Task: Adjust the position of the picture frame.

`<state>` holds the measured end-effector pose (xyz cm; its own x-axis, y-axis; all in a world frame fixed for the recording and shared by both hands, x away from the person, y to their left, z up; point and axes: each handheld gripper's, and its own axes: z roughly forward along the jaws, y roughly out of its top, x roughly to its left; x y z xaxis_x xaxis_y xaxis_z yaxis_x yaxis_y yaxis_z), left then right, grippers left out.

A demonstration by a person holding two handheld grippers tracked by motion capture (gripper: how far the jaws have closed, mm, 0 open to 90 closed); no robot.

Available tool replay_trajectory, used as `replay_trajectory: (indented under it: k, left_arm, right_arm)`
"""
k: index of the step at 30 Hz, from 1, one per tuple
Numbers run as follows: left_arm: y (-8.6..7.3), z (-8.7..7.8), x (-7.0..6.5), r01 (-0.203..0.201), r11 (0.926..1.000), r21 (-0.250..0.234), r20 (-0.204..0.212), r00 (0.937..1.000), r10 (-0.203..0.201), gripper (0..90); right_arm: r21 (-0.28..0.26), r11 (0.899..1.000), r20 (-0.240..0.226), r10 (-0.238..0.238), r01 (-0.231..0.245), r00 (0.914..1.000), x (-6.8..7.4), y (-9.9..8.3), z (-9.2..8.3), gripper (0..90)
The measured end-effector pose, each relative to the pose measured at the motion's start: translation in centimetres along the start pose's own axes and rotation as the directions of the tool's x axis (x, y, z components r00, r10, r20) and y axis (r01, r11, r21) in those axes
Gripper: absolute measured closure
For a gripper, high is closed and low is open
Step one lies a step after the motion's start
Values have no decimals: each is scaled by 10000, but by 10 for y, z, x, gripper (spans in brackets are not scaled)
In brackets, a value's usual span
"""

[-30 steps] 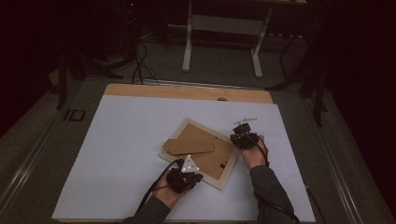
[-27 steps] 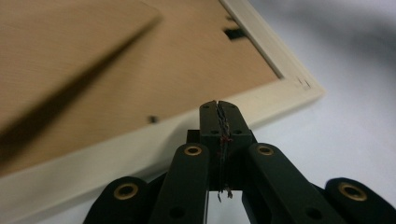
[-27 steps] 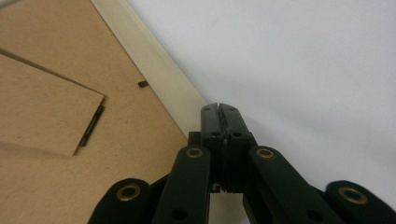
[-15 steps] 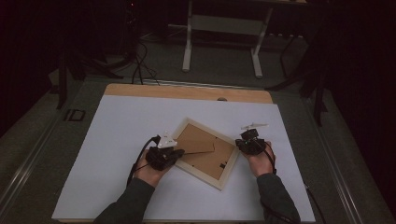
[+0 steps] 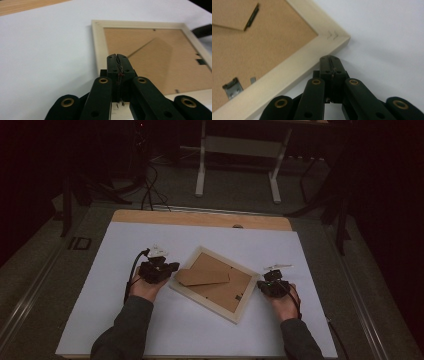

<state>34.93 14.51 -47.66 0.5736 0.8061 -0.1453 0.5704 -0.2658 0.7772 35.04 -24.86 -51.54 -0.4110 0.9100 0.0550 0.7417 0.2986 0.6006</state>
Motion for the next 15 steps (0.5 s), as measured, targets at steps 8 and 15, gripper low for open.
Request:
replay_trajectory:
  k: [8, 15]
  left_arm:
    - [-5, 15, 16, 369, 9991, 214, -90, 9993, -367, 900]
    - [-7, 30, 18, 242, 9975, 663, -26, 9997, -241, 900]
  right_arm:
    - [34, 9996, -108, -281, 281, 9995, 10, -10, -2, 898]
    - [42, 9981, -177, -619, 619, 9979, 20, -18, -7, 898]
